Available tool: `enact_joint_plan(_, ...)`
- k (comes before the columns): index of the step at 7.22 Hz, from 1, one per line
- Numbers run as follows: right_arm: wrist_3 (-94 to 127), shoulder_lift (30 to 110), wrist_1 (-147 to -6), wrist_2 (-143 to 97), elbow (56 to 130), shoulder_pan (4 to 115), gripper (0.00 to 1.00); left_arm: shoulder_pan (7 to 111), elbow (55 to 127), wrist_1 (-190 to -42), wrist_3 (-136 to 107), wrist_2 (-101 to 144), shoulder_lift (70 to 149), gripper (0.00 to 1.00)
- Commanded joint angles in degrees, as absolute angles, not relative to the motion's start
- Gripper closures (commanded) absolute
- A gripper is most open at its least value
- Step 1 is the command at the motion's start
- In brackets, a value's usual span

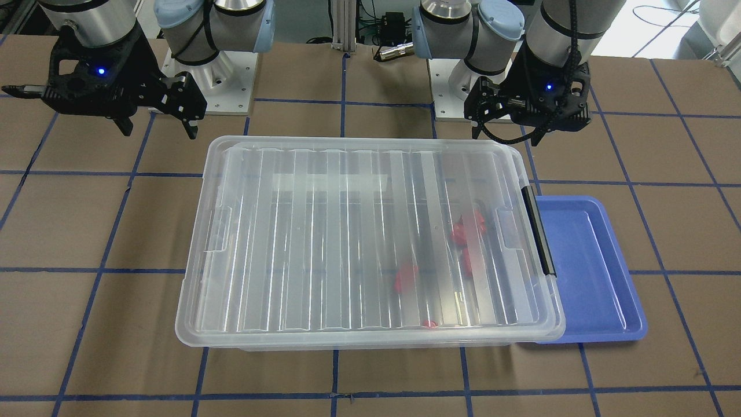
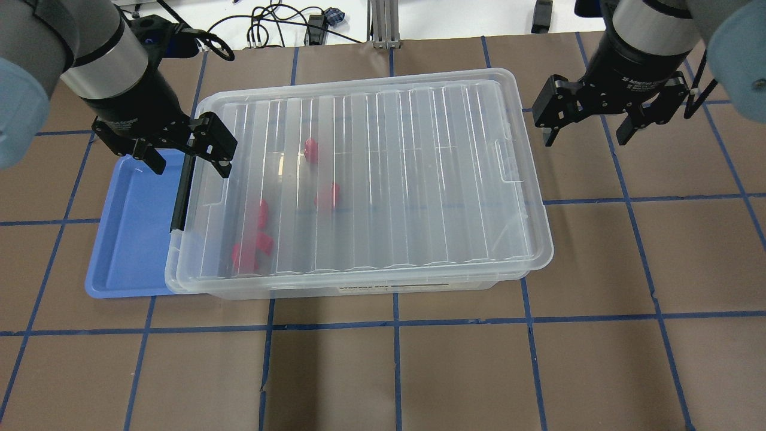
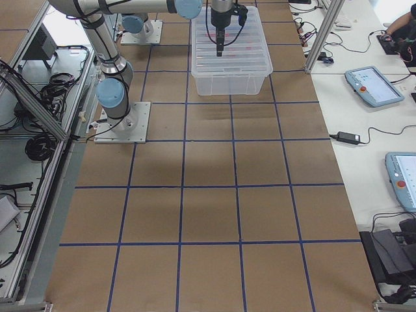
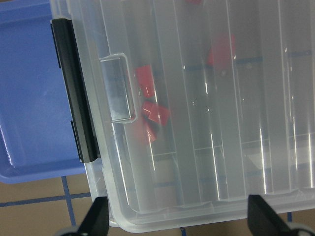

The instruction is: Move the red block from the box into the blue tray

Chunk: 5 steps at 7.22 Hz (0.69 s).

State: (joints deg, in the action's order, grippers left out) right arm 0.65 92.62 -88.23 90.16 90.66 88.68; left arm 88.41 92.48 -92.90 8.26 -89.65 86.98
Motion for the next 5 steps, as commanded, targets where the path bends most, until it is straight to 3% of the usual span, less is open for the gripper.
enact_joint_plan(1,0.79,92.81,-88.24,90.26,90.79,88.68,0.0,88.42,92.63,-92.9,8.26,-89.65,87.01,0.0)
enact_joint_plan(5,0.79,92.73,-87.54,91.05,90.79,88.68,0.0,88.42,92.64,-92.9,8.26,-89.56,86.93,0.0)
